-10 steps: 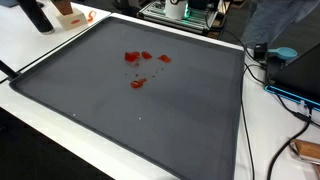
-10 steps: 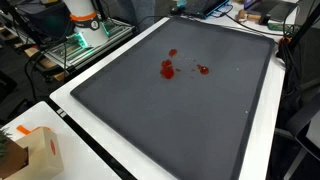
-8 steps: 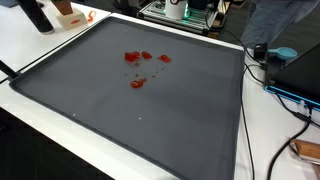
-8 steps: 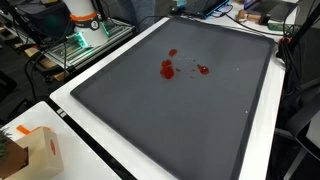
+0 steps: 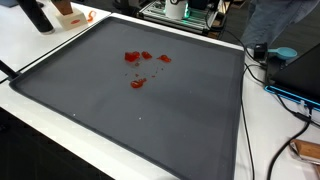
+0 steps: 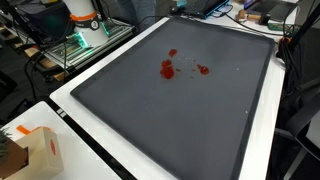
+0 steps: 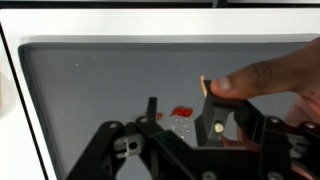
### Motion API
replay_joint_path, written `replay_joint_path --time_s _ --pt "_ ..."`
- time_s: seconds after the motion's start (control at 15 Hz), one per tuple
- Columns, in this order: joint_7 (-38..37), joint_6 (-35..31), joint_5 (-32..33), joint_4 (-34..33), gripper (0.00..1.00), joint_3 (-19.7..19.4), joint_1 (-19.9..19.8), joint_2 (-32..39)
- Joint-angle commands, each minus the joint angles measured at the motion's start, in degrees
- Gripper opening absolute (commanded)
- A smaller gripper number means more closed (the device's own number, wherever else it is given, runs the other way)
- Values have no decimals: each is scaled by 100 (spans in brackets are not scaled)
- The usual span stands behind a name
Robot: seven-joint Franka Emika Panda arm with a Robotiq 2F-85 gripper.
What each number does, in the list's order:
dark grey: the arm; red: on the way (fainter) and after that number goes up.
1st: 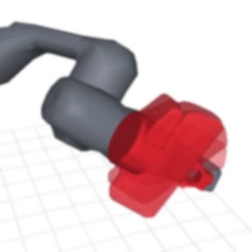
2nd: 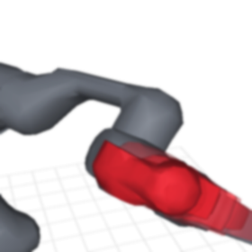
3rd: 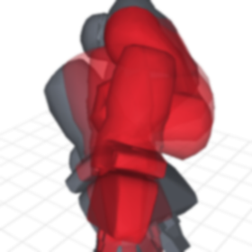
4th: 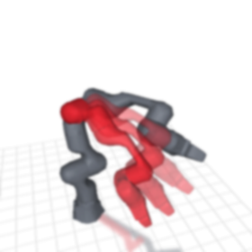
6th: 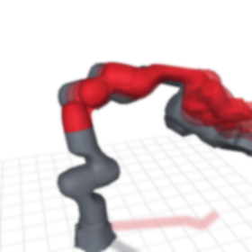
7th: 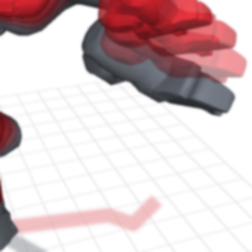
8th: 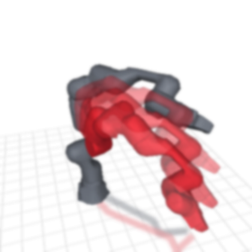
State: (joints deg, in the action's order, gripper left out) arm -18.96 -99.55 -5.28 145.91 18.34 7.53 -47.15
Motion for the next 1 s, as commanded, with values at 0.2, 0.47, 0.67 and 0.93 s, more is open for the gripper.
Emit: replay_joint_path --time_s 0.2,0.47,0.67,0.93 --pt "39 -134 49 -17 26 -31 33 96" --pt "32 -126 61 -49 0 -23 32 100" --pt "-16 -68 26 -50 13 -28 36 49" --pt "-16 -69 26 -54 13 -28 36 52"
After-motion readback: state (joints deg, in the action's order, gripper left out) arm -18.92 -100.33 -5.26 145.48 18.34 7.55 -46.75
